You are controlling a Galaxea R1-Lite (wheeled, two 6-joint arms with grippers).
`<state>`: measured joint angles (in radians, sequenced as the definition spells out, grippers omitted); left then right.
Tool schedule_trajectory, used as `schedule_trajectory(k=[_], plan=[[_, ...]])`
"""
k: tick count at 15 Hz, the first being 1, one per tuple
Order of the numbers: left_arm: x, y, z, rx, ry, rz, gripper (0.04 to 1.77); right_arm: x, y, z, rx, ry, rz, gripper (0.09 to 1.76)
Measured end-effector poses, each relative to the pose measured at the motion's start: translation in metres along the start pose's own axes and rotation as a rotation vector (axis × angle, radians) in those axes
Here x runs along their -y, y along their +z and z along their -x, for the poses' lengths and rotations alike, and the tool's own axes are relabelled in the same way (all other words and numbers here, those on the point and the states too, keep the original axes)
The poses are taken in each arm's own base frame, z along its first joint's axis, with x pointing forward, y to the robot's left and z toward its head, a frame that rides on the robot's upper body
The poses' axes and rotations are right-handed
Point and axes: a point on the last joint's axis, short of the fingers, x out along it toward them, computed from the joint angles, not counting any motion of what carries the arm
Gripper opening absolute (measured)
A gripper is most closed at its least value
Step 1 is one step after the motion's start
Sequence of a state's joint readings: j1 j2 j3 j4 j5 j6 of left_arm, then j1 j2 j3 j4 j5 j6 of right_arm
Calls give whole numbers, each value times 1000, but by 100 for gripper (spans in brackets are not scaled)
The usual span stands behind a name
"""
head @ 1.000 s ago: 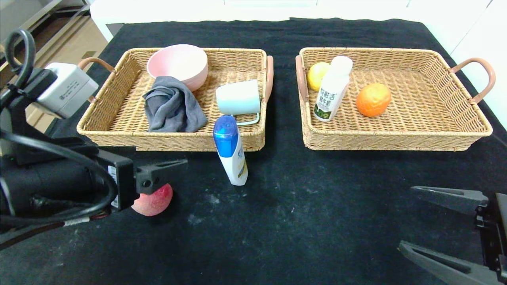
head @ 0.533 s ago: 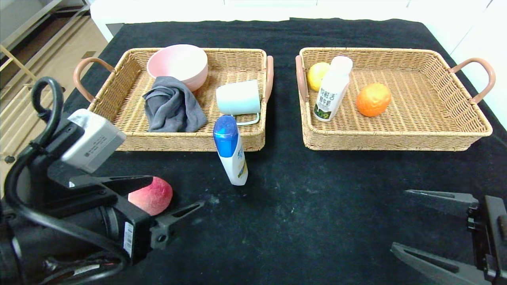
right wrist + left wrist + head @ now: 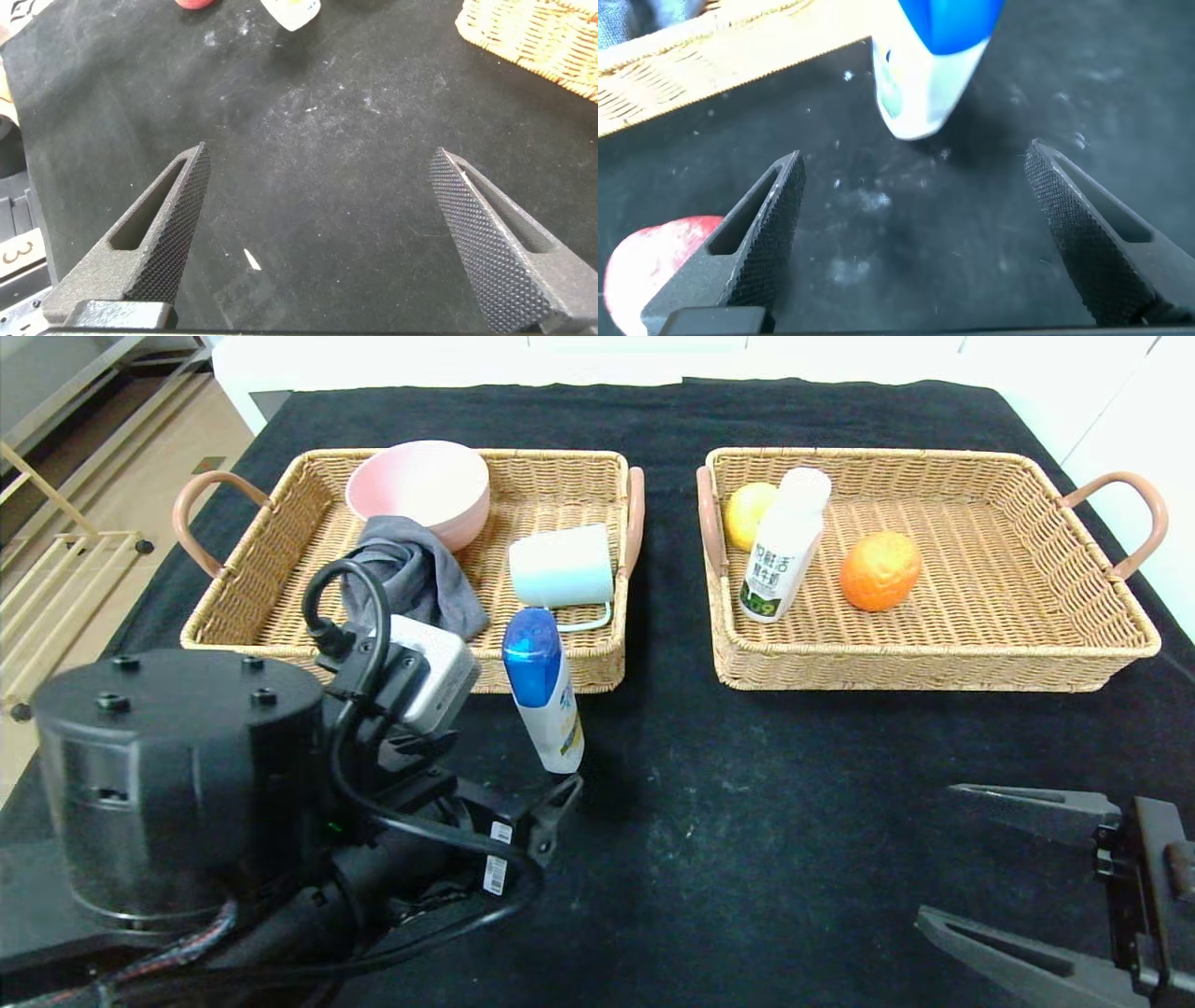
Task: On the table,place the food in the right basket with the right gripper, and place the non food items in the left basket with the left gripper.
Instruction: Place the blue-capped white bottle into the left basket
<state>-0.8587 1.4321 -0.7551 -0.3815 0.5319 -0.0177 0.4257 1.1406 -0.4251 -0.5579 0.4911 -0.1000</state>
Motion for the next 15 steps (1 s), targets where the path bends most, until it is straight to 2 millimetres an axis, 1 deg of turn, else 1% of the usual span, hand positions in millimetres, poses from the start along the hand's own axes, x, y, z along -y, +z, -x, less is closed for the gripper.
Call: schedule_trajectory(k=[3,6,11,15], plan=[[9,-2,-13,20,20,8,171,0,0,0,1,-1,2,171],[14,-1,-22,59,36,31,171,-1,0,1,3,0,3,171],[15,11,-36,113,80,66,171,-1,1,1,5,0,4,171],[15,20,-39,139,89,84,171,-1,1,2,6,0,7,171]])
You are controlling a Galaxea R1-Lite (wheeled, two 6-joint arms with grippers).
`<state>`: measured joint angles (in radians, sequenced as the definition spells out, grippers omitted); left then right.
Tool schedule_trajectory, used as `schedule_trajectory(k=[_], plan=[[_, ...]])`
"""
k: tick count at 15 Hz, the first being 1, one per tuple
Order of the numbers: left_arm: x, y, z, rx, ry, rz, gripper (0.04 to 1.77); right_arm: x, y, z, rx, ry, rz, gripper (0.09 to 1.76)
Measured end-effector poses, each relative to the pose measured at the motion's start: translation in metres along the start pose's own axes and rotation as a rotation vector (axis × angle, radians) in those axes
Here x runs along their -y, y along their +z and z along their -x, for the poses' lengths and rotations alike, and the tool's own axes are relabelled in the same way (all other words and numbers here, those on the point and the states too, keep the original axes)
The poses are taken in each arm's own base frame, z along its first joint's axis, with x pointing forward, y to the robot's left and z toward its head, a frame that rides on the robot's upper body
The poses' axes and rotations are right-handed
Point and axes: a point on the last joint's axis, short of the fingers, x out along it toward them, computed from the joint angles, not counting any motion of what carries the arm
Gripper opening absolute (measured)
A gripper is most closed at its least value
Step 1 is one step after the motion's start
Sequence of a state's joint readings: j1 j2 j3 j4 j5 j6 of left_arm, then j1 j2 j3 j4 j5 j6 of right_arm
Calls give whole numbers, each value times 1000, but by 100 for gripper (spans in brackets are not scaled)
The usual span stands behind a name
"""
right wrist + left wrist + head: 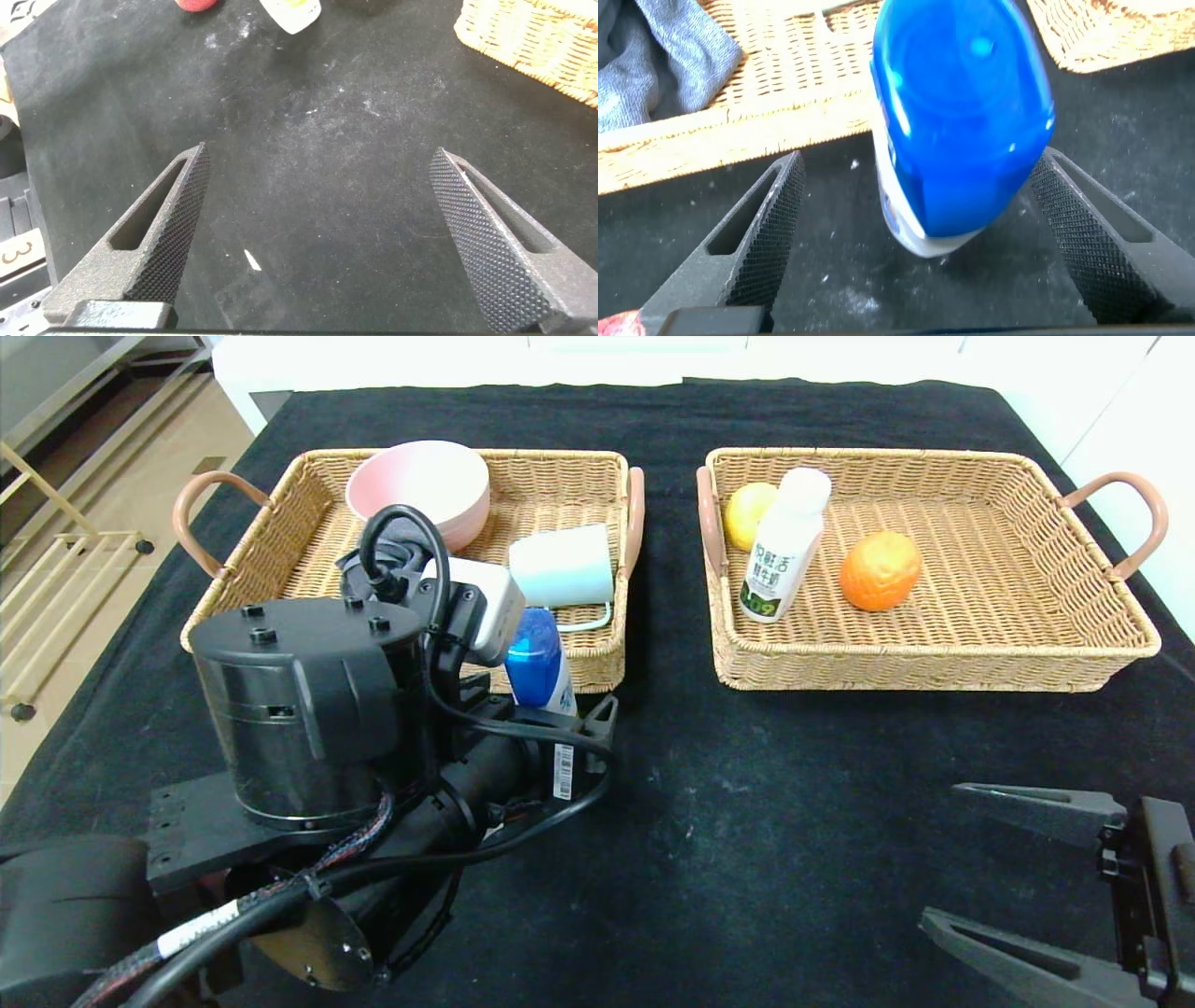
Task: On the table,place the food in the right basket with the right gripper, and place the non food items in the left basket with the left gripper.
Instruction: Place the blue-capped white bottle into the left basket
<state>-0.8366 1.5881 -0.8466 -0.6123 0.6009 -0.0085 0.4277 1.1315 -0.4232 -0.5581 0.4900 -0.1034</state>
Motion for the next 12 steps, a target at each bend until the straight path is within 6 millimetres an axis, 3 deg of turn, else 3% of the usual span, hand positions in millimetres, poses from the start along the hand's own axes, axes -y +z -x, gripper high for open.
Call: schedule_trajectory(k=[12], plan=[[5,3,-22,25,25,12,172,-1,0,1,3,1,2,171]])
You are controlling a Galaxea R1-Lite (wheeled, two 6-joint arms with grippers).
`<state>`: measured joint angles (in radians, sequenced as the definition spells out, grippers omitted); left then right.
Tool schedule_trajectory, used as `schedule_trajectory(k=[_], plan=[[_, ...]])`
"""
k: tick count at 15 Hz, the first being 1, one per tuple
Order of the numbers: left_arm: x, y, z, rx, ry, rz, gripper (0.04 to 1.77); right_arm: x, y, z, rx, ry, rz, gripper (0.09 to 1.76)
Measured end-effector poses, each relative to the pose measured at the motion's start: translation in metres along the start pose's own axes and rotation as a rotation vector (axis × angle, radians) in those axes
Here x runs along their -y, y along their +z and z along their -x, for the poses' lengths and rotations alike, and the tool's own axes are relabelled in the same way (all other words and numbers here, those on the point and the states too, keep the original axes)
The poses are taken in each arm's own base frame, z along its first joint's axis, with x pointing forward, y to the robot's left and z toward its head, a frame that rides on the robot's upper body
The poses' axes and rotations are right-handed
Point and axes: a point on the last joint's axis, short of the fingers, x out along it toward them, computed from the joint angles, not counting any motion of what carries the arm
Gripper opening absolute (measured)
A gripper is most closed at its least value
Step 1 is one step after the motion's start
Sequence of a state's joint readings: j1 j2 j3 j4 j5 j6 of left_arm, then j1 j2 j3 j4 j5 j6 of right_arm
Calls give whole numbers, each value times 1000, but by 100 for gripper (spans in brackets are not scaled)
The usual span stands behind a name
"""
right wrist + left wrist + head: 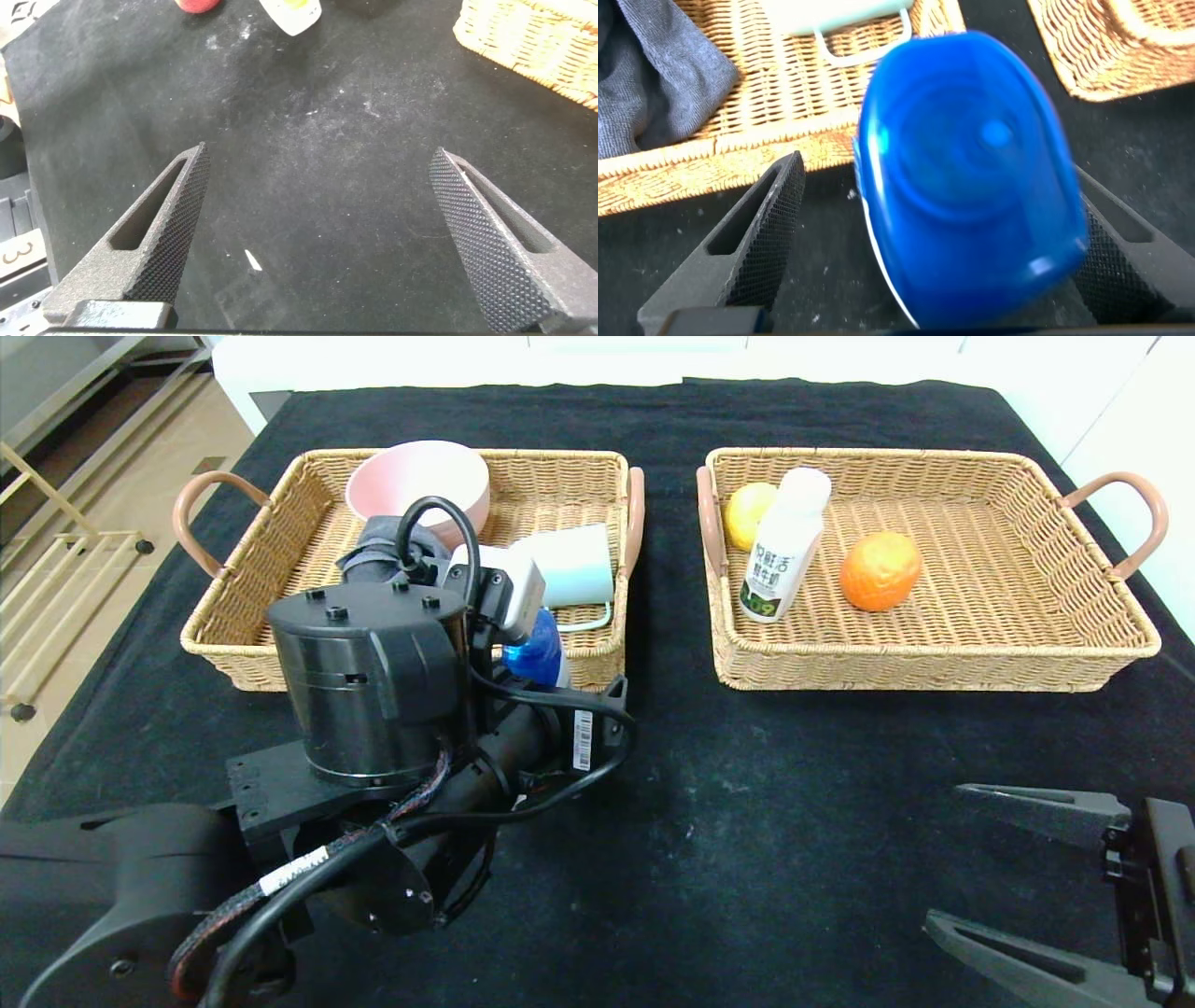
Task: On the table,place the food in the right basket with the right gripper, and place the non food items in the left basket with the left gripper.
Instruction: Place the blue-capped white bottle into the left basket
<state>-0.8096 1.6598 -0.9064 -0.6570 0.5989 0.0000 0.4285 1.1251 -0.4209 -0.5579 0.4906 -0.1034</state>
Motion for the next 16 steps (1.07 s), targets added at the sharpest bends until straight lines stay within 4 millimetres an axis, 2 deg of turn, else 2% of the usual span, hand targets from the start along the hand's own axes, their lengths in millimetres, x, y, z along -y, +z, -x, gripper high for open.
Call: schedule_trajectory(k=[3,7,11,16], plan=[[-1,0,-2,-1,7,0,172,-1,0,0,0,3,2,171],[-1,0,-3,-1,7,-13,109,-1,0,0,2,7,4,171],[-1,-1,-3,-4,7,-12,69,-2,0,1,5,10,6,171],[0,-3,-3,-7,6,-13,66,-2,0,1,5,11,5,171]])
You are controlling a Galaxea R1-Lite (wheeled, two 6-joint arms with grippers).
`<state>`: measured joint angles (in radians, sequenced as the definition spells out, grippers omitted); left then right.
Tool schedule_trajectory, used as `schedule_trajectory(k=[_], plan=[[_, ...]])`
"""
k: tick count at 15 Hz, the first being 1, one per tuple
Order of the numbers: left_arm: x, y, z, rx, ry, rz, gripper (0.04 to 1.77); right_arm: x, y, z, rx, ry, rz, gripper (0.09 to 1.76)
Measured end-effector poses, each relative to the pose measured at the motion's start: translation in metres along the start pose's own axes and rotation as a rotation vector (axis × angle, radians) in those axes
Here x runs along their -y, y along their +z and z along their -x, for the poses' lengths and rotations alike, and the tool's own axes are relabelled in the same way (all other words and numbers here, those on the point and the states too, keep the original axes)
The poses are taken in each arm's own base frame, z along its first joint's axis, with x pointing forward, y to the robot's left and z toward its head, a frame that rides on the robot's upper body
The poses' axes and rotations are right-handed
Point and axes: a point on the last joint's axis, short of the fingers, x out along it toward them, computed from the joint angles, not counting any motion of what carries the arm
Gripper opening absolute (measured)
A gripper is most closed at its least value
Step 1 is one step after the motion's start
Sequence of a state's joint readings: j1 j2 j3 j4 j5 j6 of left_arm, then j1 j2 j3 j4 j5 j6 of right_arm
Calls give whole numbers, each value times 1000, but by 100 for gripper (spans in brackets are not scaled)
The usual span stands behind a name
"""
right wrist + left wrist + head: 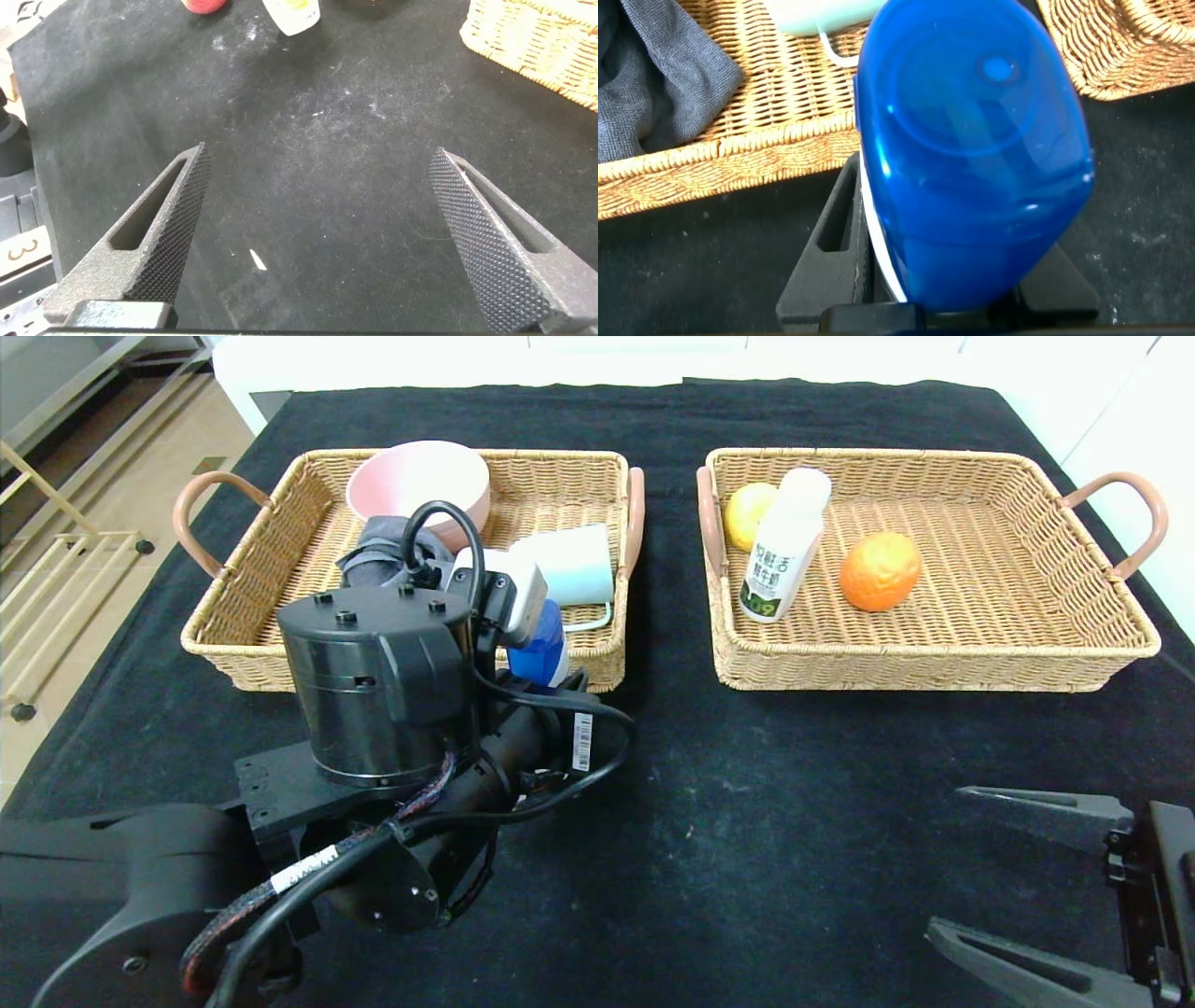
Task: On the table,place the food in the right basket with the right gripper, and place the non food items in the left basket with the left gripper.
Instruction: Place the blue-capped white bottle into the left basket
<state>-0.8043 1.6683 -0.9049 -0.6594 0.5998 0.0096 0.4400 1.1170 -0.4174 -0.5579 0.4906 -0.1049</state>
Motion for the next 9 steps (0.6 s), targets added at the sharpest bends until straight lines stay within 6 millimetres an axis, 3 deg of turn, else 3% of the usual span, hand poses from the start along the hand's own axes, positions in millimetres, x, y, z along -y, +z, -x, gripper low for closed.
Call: schedule_trajectory(k=[9], plan=[[1,-1,0,-3,3,-2,66,0,0,0,0,-2,0,171]])
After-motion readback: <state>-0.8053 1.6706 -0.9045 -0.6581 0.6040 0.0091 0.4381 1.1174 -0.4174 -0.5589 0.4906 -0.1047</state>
